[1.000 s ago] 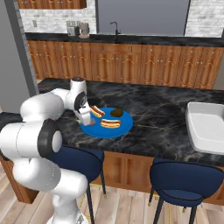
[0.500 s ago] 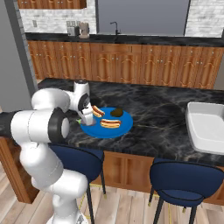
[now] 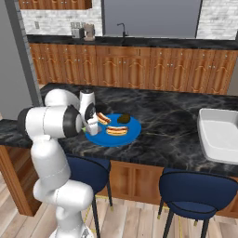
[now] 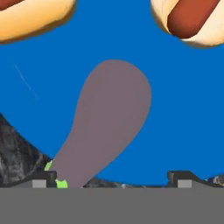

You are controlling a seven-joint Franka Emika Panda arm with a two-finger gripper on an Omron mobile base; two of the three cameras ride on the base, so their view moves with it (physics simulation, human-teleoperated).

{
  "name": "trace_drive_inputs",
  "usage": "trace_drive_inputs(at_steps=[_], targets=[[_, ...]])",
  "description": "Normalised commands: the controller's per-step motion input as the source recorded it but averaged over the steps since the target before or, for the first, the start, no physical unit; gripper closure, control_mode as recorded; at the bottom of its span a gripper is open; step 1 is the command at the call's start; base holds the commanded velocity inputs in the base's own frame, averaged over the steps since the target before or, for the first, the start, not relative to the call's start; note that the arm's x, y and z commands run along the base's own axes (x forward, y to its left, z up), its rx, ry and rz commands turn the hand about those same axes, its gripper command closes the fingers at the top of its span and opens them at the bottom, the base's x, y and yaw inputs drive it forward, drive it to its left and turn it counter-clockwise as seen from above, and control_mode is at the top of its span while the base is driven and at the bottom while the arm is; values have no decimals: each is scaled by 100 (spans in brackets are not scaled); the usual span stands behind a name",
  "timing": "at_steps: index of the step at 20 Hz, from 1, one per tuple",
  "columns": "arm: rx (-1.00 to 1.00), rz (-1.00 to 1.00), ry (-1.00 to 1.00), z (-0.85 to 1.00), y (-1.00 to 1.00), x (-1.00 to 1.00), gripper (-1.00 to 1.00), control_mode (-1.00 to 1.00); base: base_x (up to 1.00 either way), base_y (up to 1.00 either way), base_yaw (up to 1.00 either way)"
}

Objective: Place one cooked food and one vegetable from the large plate to each tupperware container.

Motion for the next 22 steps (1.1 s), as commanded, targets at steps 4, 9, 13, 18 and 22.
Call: trace_drive_inputs(at_steps=[4,9,13,18,22], targets=[[0,0,5,-4,0,23,-100,-100,0,0,0],[0,-11,8,-37,-1,21,-100,-100,0,0,0],[0,-33,1,-19,0,7,-100,-100,0,0,0],[0,-32,1,-25,0,3,100,-100,0,0,0],[0,-6,0,-4,0,1,100,-100,0,0,0]])
